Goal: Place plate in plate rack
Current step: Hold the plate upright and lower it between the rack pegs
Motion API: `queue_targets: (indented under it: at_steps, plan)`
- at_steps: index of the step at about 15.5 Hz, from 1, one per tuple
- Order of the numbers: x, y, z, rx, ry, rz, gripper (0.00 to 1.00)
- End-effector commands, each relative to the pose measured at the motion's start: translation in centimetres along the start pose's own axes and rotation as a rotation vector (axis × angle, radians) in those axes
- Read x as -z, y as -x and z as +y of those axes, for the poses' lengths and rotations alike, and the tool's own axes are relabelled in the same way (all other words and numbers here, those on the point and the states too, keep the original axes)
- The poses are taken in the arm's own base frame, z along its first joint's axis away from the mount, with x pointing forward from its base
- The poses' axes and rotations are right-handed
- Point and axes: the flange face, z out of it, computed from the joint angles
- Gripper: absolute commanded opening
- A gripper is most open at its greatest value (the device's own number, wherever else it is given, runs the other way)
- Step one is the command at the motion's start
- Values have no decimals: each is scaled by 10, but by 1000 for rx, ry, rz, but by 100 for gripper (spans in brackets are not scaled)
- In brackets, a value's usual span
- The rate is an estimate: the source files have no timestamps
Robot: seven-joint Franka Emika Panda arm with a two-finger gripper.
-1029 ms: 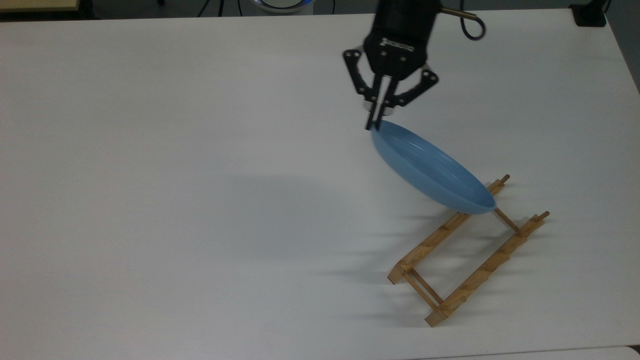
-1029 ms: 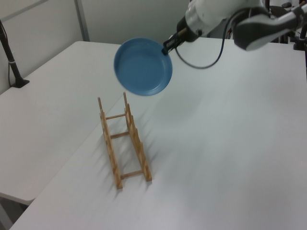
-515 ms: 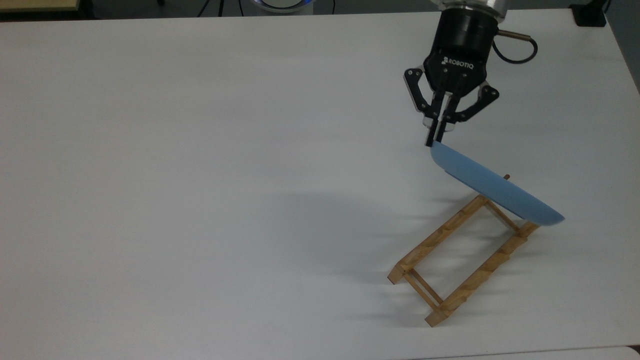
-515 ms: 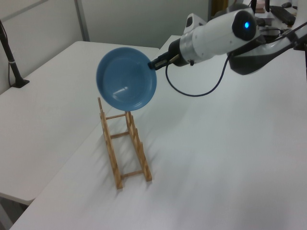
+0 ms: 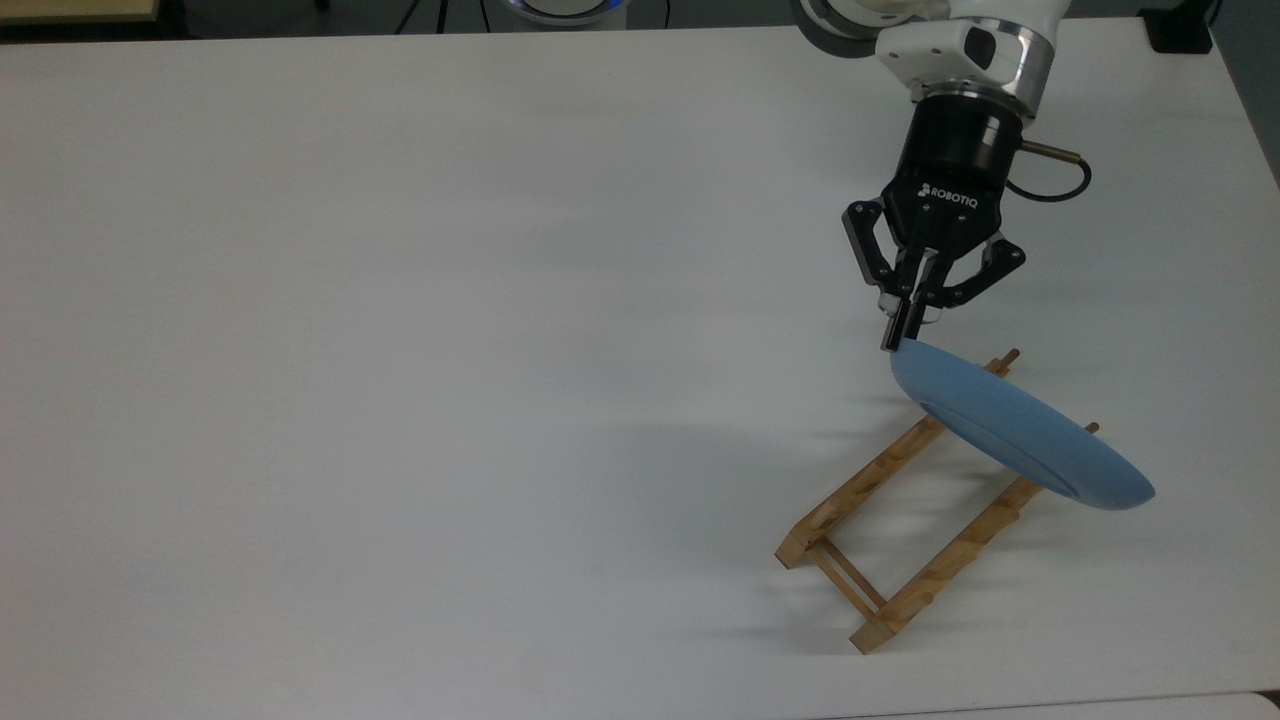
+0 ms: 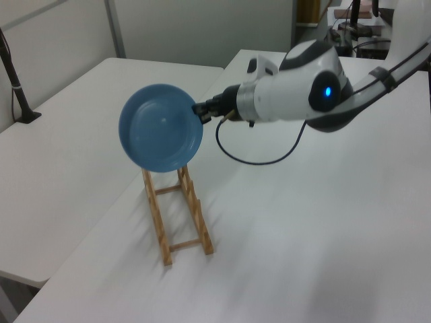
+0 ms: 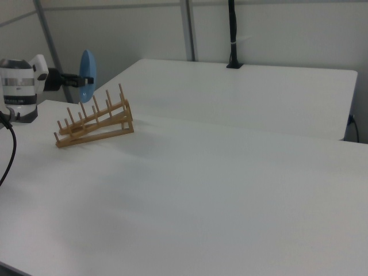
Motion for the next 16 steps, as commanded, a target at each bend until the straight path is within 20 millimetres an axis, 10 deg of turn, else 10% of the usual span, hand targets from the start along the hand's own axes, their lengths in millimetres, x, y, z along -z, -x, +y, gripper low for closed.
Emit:
queue_targets:
  at_steps: [1, 16]
  plan:
    - [5, 3, -15, -13, 15, 62, 0]
    - [0, 57, -39, 13, 57, 136, 0]
